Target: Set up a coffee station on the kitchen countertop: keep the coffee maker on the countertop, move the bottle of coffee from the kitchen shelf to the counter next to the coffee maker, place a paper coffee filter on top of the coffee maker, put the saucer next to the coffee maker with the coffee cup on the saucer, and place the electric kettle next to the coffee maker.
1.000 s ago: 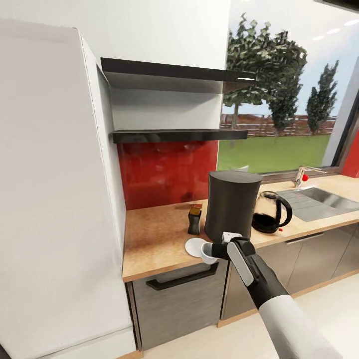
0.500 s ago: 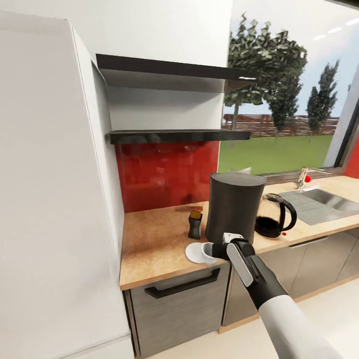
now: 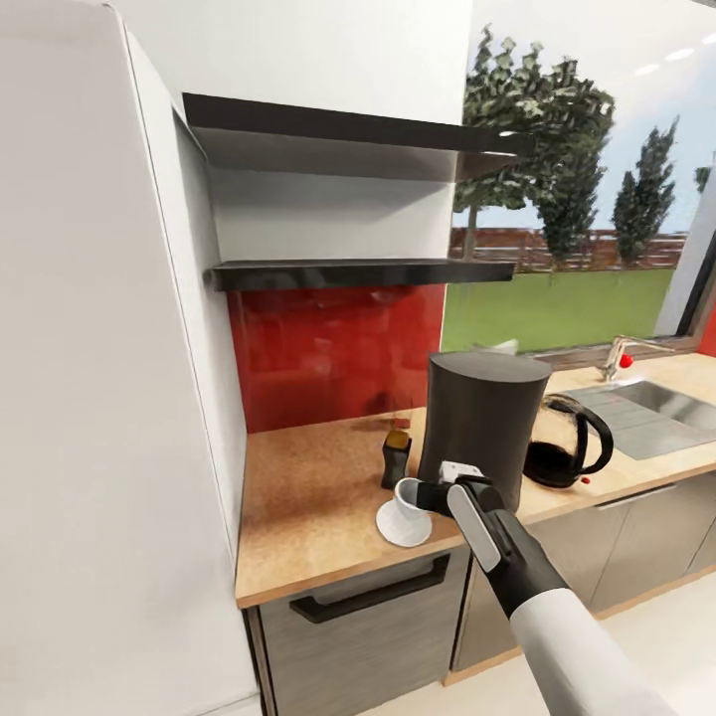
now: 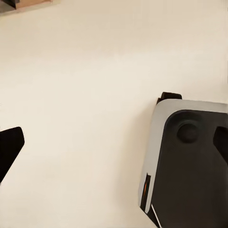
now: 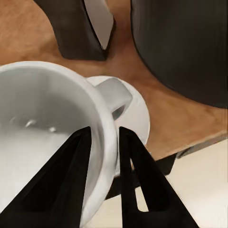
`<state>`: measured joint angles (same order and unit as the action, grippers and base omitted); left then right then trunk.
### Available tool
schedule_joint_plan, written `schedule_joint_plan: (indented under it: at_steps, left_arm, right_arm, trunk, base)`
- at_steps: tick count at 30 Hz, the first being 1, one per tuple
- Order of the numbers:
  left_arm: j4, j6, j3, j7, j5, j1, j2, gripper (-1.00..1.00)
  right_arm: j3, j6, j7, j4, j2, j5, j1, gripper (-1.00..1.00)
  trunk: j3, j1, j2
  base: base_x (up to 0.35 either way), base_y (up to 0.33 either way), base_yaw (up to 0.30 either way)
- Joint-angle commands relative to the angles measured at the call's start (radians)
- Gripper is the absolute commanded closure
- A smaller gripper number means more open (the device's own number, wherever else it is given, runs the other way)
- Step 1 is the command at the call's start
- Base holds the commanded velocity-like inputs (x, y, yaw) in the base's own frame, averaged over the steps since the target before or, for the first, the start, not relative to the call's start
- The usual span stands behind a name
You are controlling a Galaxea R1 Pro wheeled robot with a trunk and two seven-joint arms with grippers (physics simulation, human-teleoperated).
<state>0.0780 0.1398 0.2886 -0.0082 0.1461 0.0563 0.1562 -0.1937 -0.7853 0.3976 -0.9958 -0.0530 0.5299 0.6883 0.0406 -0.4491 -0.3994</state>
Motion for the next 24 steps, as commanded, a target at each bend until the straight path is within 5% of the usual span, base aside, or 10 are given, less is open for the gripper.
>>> schedule_joint_plan:
  at_steps: [1,7,24]
  left_arm:
    - [-0.002,0.004,0.009,-0.001,0.01,0.0,0.0,-1.0]
    - [-0.003,0.003,0.008,0.0,0.01,0.0,0.0,-1.0]
    - [-0.002,0.004,0.009,-0.001,0.01,0.0,0.0,-1.0]
  right_arm:
    - [-0.001,0.0,0.007,0.0,-0.003,0.023,0.0,1.0]
    - [-0.003,0.081,0.007,0.078,-0.009,0.096,0.0,1.0]
    - [-0.003,0.098,0.009,0.088,-0.008,0.096,0.0,1.0]
  trunk:
    - [0.0,-0.001,-0.001]
    - [0.0,-0.001,-0.001]
    - [0.0,-0.001,-0.001]
  base:
    - [0.293,0.129,0.0]
    - [0.283,0.13,0.0]
    - [0.065,0.028,0.0]
